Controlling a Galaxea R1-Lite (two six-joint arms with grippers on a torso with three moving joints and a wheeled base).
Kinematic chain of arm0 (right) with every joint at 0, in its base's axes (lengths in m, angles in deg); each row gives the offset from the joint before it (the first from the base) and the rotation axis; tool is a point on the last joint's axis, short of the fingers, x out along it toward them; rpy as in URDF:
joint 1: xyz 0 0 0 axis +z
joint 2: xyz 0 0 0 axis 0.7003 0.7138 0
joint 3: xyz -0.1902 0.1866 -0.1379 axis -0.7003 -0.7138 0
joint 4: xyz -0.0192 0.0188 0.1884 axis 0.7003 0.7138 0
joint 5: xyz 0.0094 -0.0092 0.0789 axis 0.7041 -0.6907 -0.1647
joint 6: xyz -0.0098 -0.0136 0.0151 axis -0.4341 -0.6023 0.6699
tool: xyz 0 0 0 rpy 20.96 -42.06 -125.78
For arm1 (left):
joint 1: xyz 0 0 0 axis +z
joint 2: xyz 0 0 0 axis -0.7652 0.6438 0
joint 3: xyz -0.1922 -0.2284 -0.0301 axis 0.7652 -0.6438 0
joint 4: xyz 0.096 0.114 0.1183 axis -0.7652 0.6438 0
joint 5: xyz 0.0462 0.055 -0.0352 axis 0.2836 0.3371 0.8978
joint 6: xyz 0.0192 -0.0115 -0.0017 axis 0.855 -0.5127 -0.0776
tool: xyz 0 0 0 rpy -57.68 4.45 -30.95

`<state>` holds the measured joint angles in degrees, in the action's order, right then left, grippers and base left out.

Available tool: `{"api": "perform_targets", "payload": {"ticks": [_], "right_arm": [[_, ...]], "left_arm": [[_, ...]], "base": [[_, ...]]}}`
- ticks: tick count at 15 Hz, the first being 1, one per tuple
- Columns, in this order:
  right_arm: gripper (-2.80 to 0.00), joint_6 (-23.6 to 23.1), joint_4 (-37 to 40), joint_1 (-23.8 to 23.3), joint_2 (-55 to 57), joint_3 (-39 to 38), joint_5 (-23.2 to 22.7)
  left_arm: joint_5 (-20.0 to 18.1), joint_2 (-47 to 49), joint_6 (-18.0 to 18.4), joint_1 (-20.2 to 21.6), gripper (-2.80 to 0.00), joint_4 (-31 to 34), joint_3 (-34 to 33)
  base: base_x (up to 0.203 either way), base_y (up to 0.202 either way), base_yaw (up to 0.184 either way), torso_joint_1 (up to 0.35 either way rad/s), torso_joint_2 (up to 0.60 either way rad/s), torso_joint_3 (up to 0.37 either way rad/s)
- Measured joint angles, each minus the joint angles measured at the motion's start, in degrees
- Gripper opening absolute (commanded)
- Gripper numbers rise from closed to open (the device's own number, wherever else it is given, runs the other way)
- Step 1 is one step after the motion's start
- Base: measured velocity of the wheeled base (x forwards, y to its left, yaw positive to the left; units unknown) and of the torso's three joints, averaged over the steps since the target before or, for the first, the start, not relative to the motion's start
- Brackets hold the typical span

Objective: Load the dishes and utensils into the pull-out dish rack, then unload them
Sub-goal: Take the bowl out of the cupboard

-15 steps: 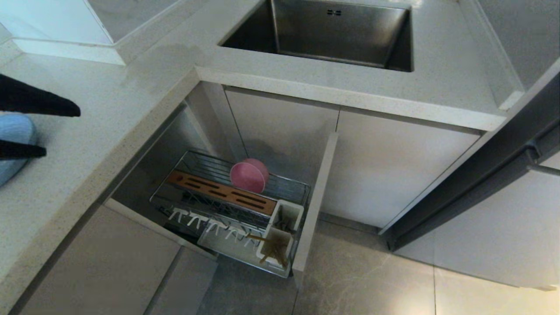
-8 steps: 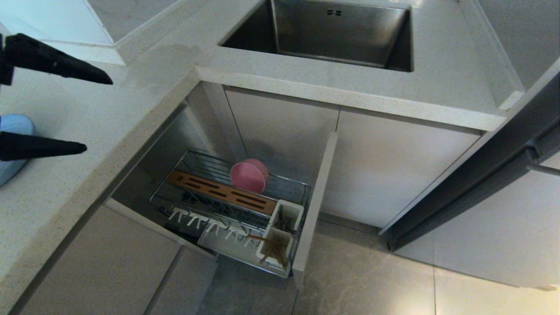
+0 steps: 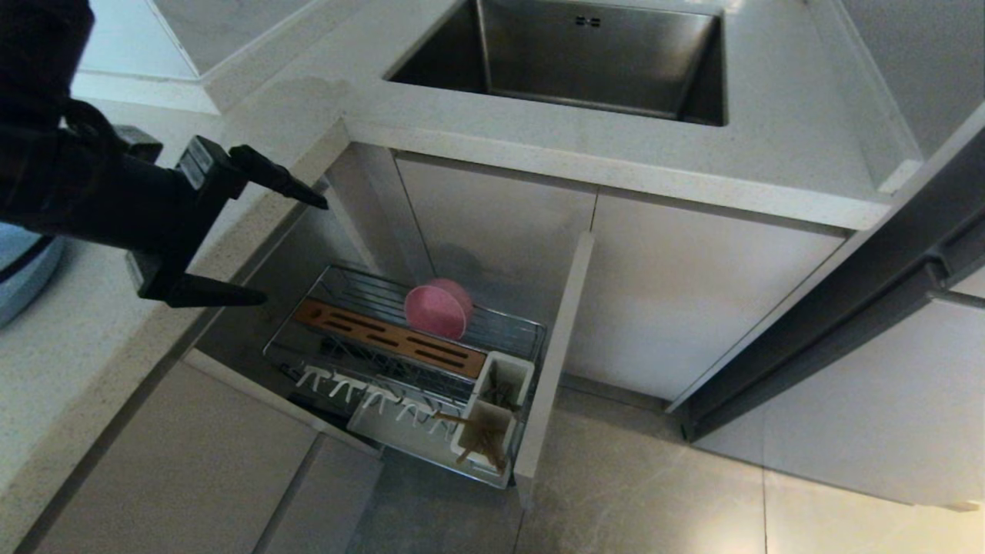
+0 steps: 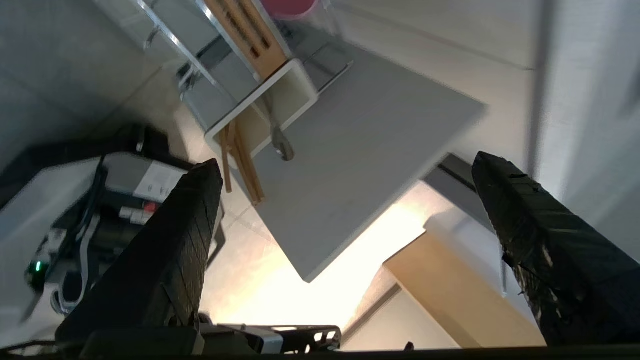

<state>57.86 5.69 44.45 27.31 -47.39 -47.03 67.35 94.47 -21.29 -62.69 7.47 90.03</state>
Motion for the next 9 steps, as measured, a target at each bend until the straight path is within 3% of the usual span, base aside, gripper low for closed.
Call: {"api": "perform_targets", "payload": {"ticks": [9], "right_arm": [[-2.8,0.01,0.0,0.0,0.0,0.0,0.0]], "left_arm": [[2.02,11.01,-1.82,-1.39,0.0,-10.59,-6.75]], "base": [[0.0,0.0,0.0,0.0,0.0,0.0]]}}
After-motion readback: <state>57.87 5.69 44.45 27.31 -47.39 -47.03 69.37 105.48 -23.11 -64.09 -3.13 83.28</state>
